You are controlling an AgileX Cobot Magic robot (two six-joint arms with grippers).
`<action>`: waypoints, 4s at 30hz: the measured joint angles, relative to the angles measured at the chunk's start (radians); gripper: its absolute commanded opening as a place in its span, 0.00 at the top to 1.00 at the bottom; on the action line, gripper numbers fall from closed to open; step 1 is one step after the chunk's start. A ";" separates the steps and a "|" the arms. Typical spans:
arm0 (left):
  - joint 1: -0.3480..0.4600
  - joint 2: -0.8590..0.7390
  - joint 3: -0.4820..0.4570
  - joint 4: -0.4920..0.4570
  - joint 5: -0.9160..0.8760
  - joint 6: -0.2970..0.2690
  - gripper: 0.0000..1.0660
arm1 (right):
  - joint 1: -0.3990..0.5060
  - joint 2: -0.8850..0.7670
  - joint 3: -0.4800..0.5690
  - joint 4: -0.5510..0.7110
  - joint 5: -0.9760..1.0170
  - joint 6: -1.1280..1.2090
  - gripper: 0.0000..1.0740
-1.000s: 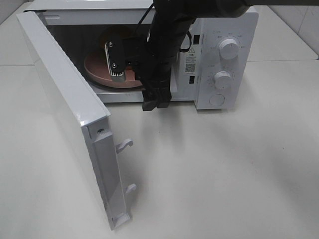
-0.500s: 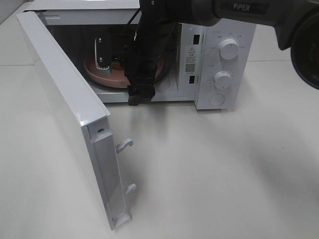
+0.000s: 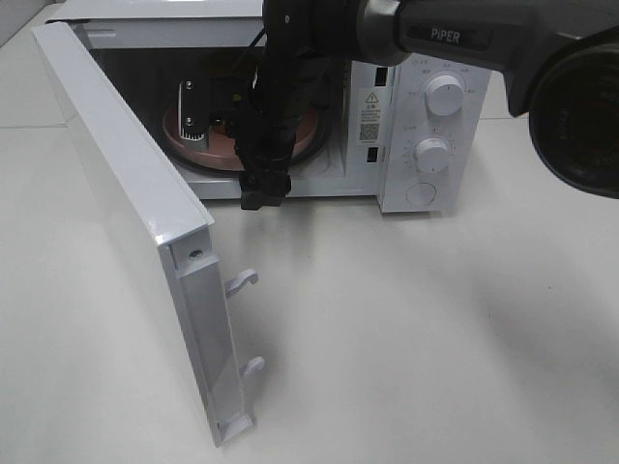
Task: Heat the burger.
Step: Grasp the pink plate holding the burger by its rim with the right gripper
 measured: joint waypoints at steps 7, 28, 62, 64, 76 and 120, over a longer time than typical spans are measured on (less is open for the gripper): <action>0.000 0.000 0.000 0.000 0.000 0.000 0.06 | 0.000 0.000 0.000 0.000 -0.038 0.000 0.27; 0.000 0.000 0.000 0.000 0.000 0.000 0.06 | 0.000 0.002 0.000 -0.050 -0.118 0.051 0.27; 0.000 0.000 0.000 0.000 0.000 0.000 0.06 | 0.000 0.034 0.000 -0.054 -0.304 0.076 0.29; 0.000 0.000 0.000 0.000 0.000 0.000 0.06 | 0.000 0.050 0.000 -0.054 -0.295 0.076 0.29; 0.000 0.000 0.000 0.000 0.000 0.000 0.06 | 0.000 0.070 0.000 -0.052 -0.290 0.076 0.29; 0.000 0.000 0.000 0.000 0.000 0.000 0.06 | 0.000 0.107 -0.015 0.024 -0.267 0.076 0.69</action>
